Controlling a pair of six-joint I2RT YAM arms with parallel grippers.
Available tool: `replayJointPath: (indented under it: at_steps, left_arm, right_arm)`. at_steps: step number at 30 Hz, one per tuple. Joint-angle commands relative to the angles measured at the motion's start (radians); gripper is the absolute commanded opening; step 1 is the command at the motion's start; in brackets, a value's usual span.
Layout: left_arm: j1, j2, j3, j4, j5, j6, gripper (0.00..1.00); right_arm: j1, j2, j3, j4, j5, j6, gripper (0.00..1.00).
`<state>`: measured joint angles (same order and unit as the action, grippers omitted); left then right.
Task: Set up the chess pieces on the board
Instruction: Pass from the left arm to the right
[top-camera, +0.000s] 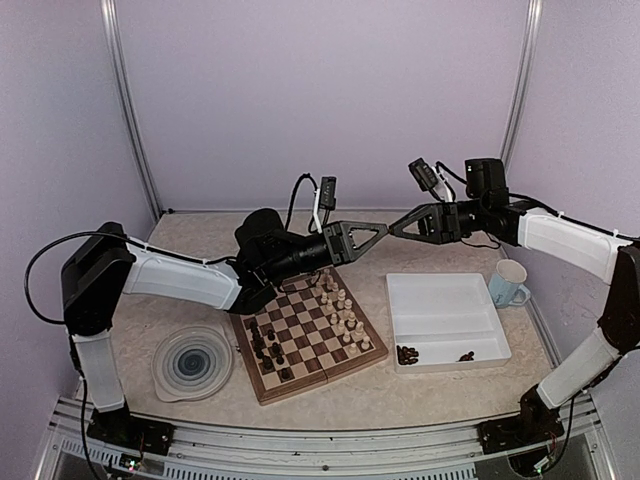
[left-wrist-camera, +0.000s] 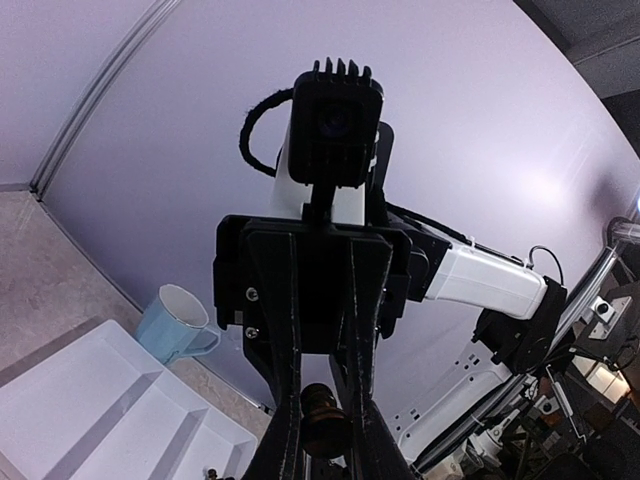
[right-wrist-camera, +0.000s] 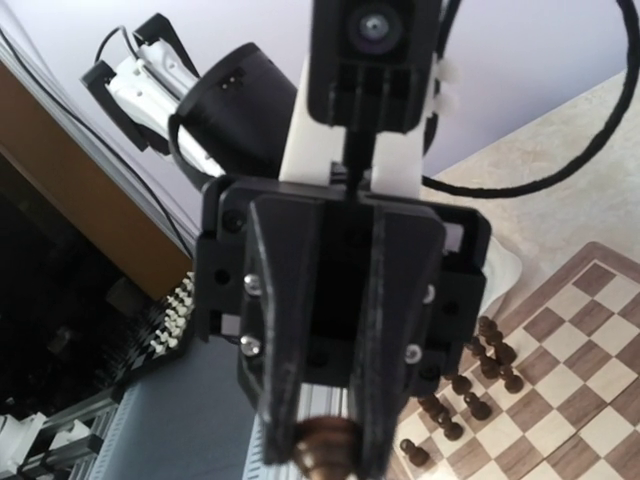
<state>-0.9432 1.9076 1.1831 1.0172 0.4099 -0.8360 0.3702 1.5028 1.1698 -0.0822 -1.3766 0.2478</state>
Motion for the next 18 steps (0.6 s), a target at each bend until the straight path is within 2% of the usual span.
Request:
replayJointPath:
  at_steps: [1,6,12,15,18]
  left_arm:
    - [0.003,0.028,0.036,0.018,-0.005,-0.015,0.09]
    - [0.002,0.041,0.043,0.016,-0.008,-0.024,0.09]
    - [0.003,0.044,0.045,0.010,-0.021,-0.022,0.11]
    - [0.004,0.029,0.037,-0.058,-0.063,0.012,0.26]
    - [0.016,-0.045,-0.001,-0.202,-0.141,0.130,0.39]
  right_arm:
    - [0.013,0.002,0.025,-0.026,-0.003,-0.034,0.21]
    - [0.021,0.007,0.036,-0.049,0.017,-0.053,0.18]
    - [0.032,0.011,0.067,-0.112,0.061,-0.110,0.07]
    - [0.034,0.023,0.142,-0.243,0.146,-0.224,0.01]
    - [0.046,0.055,0.274,-0.432,0.273,-0.445,0.00]
